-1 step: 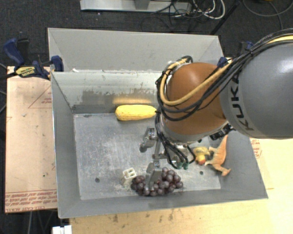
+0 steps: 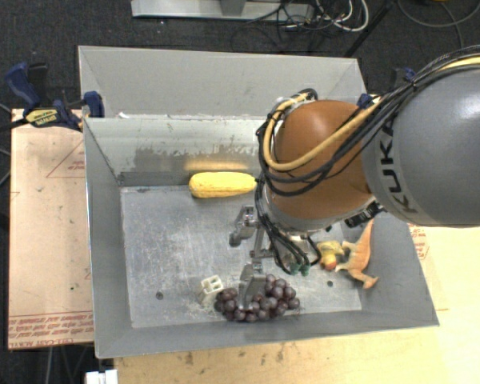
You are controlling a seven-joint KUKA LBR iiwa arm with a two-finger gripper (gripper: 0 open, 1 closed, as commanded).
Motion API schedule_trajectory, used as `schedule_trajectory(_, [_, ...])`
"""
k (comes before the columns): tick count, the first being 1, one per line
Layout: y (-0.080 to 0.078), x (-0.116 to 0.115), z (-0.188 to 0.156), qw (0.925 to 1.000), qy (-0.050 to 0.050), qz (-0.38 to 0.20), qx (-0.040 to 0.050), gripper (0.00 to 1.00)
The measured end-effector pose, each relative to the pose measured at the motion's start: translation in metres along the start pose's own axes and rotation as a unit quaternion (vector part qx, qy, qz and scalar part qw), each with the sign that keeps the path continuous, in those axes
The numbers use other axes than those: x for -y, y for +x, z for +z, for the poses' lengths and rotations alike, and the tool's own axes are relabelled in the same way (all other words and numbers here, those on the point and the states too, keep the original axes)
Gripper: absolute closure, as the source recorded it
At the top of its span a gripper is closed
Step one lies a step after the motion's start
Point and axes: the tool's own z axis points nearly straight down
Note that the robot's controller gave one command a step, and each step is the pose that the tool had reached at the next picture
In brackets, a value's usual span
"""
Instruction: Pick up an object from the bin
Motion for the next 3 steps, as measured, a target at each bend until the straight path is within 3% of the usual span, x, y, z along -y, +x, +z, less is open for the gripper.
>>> schedule_trajectory(1, [0.000, 0.048, 0.081, 0.9989, 0.000, -0.046, 0.0022, 0.00])
schedule_trajectory(2, [0.002, 0.061, 0.104, 0.9985, 0.000, -0.055, -0.0002, 0.00])
schedule_trajectory(3, [0.005, 0.032, 0.082, 0.9977, 0.000, -0.068, 0.0008, 0.00])
